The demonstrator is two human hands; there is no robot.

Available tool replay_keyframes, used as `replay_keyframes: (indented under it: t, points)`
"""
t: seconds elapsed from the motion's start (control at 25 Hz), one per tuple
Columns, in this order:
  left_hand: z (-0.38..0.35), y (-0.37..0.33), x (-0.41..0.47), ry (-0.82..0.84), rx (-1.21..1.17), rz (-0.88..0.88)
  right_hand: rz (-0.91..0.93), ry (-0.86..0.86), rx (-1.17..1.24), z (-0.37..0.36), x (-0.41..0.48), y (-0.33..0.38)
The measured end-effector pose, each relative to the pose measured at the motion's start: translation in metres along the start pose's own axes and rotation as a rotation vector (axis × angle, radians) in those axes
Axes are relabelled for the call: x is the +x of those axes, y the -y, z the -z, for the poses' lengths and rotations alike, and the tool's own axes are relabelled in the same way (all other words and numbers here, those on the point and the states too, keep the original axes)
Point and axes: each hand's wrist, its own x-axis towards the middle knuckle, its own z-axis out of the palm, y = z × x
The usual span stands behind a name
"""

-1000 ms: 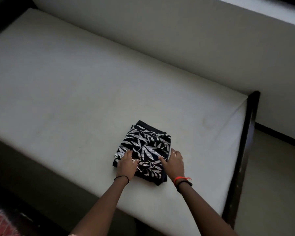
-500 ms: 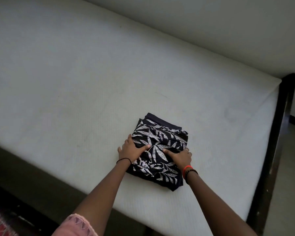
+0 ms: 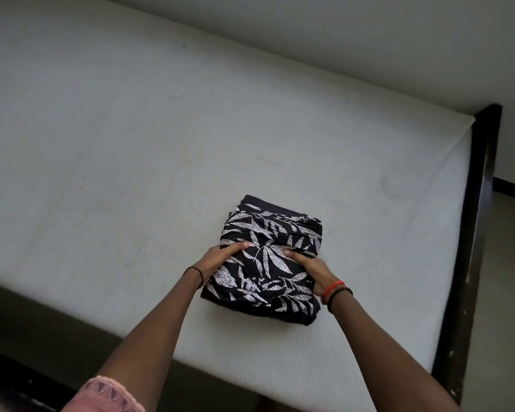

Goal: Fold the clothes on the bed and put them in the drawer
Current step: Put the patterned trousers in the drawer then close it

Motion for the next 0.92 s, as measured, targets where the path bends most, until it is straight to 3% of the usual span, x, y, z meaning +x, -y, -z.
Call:
replay_keyframes:
  t: [0.32,0.64,0.92]
  points:
    - [-0.025,-0.01,-0.054,0.063,-0.119,0.043,0.026,0.123,-0.005,0.017,-0.055,0.013]
    - [-0.081,-0.031,-0.123,0.096,-0.017,-0.06,0.073,0.116,0.029,0.064,-0.125,0.014]
    - [-0.173,-0.055,-0.167,0.135,0.07,-0.161,0.191,0.096,0.036,0.149,-0.188,0.027]
